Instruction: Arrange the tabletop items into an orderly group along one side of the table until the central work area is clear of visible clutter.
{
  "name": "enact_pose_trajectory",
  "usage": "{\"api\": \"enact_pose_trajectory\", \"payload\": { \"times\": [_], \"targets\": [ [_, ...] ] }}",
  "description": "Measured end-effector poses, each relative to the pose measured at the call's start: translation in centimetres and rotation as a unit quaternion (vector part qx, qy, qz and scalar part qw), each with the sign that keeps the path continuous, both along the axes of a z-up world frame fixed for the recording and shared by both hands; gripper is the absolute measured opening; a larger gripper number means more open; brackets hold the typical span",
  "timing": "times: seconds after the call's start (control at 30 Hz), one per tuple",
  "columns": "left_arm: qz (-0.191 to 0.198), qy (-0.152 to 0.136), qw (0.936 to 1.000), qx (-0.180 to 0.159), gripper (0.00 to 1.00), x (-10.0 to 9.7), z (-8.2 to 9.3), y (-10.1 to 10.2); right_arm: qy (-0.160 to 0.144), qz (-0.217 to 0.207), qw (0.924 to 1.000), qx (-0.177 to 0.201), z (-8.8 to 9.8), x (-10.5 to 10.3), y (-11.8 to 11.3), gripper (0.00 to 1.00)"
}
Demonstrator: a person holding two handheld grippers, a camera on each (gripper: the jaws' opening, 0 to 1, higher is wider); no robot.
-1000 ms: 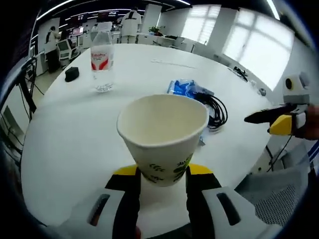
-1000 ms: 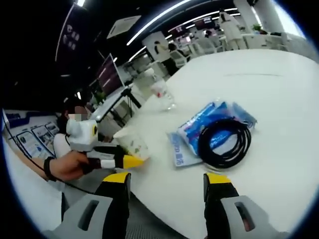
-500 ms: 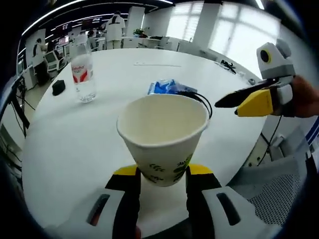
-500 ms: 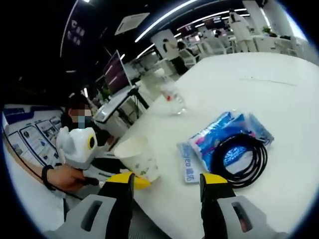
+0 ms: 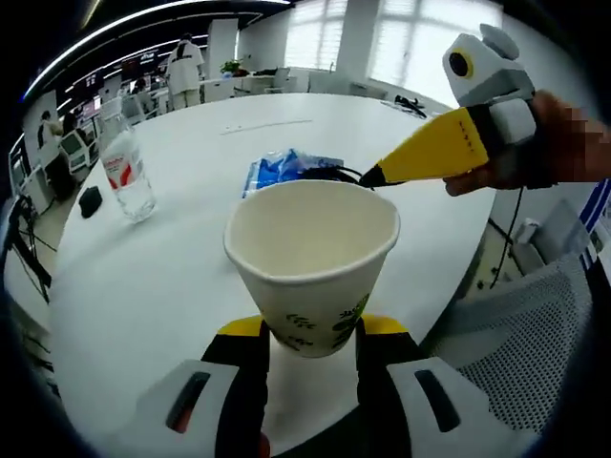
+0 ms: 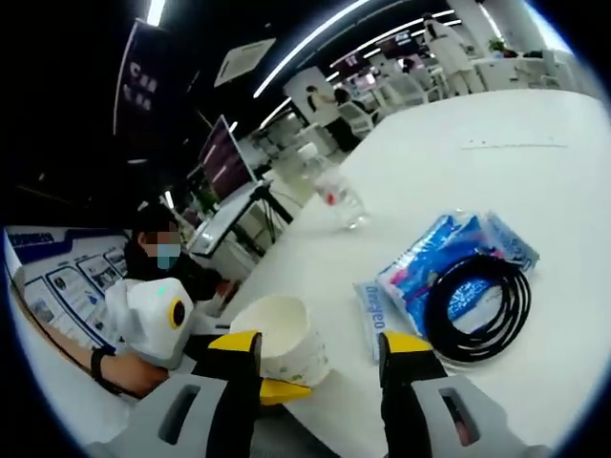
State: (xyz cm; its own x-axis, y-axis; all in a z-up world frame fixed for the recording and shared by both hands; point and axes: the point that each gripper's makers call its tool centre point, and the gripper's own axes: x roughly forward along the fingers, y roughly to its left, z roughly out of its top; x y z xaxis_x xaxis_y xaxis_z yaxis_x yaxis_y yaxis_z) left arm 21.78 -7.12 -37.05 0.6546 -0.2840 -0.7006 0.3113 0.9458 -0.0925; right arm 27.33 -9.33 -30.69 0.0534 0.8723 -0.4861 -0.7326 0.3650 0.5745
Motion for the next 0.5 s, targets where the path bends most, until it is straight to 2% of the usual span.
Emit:
{"api": "enact_pose_trajectory", "payload": {
  "times": [0.07, 0.27, 0.37, 0.43, 0.5],
  "targets": [
    [-0.023, -0.005, 0.9995, 0.019, 0.34, -0.1, 0.1, -0.6, 0.003, 0.001, 1.0, 0.001, 0.1, -0.3, 0.0, 0.47],
    [-0.057, -0.005, 0.9977, 0.034, 0.34, -0.3, 0.3, -2.1, 0.02, 0.004, 0.9998, 0.001, -0.2, -1.2, 0.3, 0.37],
    [-0.076, -0.008, 0.9959, 0.049, 0.34, -0.3, 0.3, -2.4, 0.028, 0.005, 0.9996, -0.007, -0.8, -1.6, 0.3, 0.31],
    [-0.094, -0.011, 0.9937, 0.061, 0.34, -0.3, 0.4, -3.0, 0.026, 0.015, 0.9993, -0.023, -1.9, -1.8, 0.1, 0.29],
    [-0.107, -0.014, 0.9916, 0.072, 0.34, -0.3, 0.5, -2.9, 0.023, 0.023, 0.9989, -0.034, -2.3, -2.3, 0.4, 0.26]
  ]
}}
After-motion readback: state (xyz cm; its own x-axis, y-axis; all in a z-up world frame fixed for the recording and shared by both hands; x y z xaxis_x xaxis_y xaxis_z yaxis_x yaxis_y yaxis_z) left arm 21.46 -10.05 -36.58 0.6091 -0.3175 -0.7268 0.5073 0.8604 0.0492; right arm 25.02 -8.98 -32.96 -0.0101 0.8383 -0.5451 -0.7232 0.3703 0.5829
